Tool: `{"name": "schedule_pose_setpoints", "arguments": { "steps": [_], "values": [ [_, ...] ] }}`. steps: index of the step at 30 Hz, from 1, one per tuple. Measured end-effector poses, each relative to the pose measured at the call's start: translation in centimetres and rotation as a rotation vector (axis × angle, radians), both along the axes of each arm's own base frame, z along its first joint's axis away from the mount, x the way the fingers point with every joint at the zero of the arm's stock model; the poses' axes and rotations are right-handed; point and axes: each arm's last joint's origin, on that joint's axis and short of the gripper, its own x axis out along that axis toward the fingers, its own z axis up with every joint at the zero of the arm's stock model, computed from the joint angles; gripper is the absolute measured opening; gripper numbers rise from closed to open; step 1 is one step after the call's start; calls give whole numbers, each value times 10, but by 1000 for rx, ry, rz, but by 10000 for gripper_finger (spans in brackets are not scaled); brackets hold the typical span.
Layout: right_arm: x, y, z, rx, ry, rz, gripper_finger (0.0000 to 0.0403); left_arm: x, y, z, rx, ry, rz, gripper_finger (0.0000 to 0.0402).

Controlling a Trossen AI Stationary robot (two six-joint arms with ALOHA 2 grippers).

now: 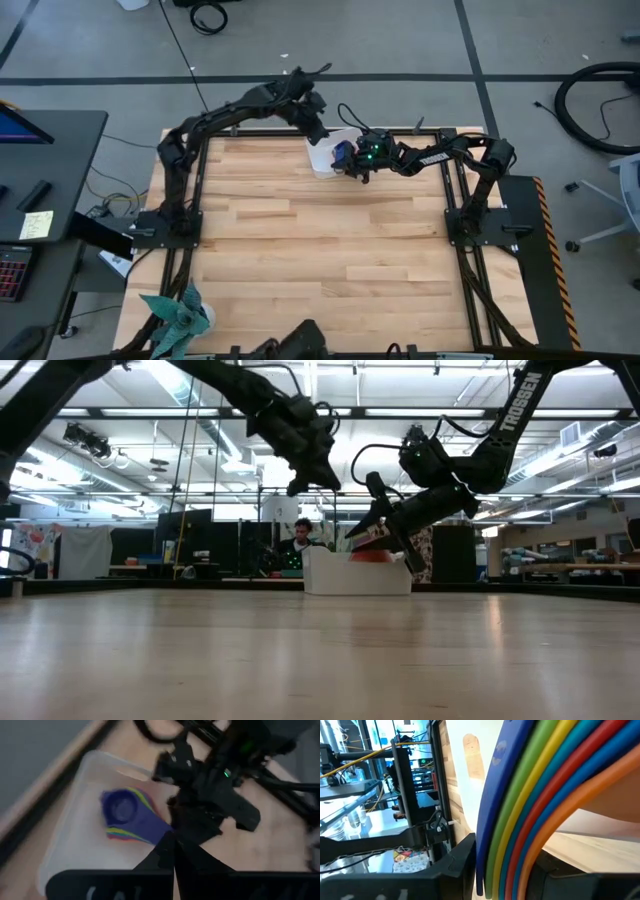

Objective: Nest measuring cups in basket
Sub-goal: Put the nested measuring cups into the white bin

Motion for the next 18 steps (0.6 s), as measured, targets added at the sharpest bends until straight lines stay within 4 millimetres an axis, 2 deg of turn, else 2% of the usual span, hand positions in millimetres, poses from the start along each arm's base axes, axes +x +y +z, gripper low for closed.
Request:
{"name": "schedule_pose_setpoints", "arguments": {
  "steps": [7, 14, 18],
  "values": [
    [0, 0, 1, -3, -6, -1, 118, 8, 13, -34, -7, 8, -117, 1],
    [0, 0, 1, -3, -6, -2, 117, 27, 12, -70, -45, -15, -228, 1],
    [0, 0, 1, -3, -7, -3, 117, 35, 12, -81, -21, -19, -230, 1]
  ]
}}
